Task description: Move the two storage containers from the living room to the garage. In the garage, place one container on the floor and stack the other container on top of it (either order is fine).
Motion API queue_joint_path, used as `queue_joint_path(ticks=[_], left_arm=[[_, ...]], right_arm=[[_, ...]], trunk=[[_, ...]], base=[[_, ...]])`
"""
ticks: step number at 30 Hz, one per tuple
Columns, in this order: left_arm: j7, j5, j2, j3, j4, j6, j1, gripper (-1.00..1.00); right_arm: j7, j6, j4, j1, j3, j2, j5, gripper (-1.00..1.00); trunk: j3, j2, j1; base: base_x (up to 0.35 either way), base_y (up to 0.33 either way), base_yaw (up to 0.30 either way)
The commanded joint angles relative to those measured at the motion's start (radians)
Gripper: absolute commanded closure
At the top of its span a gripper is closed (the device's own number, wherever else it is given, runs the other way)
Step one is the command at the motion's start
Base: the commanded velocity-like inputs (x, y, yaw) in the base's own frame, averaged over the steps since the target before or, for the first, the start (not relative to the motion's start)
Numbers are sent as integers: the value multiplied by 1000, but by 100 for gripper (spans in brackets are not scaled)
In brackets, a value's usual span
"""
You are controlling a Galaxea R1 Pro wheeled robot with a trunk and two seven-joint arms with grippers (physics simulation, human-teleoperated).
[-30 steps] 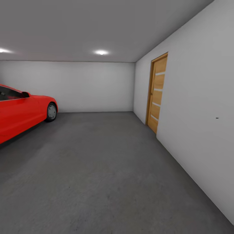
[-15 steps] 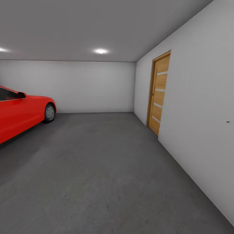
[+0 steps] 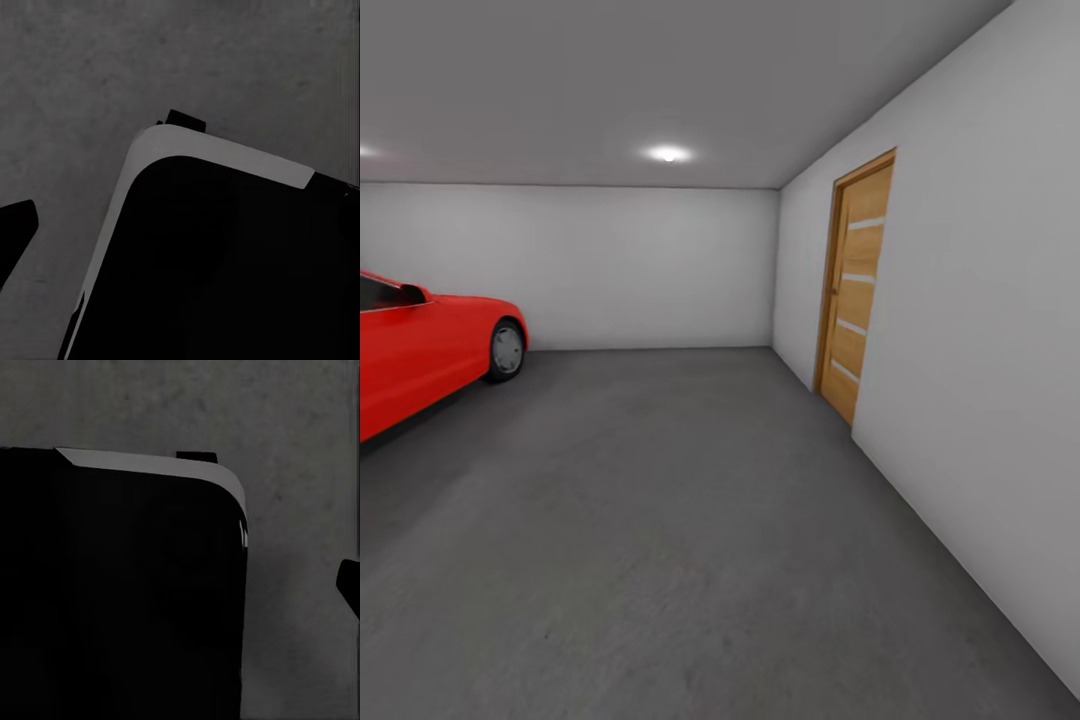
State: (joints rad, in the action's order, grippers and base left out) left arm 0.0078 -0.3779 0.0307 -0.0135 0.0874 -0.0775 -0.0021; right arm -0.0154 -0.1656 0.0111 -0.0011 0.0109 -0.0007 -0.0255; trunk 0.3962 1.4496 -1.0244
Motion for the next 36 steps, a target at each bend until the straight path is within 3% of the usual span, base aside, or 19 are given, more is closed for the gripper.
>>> queue_joint_path(ticks=[1, 36], left_arm=[[1, -5, 0, -2, 0, -2, 0, -100], [1, -5, 0, -2, 0, -2, 0, -100]], right_arm=[[-2, -4, 1, 0, 1, -1, -4, -100], [-3, -6, 1, 0, 6, -5, -5, -100]], trunk=[[1, 0, -1], [1, 0, -1]], base=[[324, 0, 0], [324, 0, 0]])
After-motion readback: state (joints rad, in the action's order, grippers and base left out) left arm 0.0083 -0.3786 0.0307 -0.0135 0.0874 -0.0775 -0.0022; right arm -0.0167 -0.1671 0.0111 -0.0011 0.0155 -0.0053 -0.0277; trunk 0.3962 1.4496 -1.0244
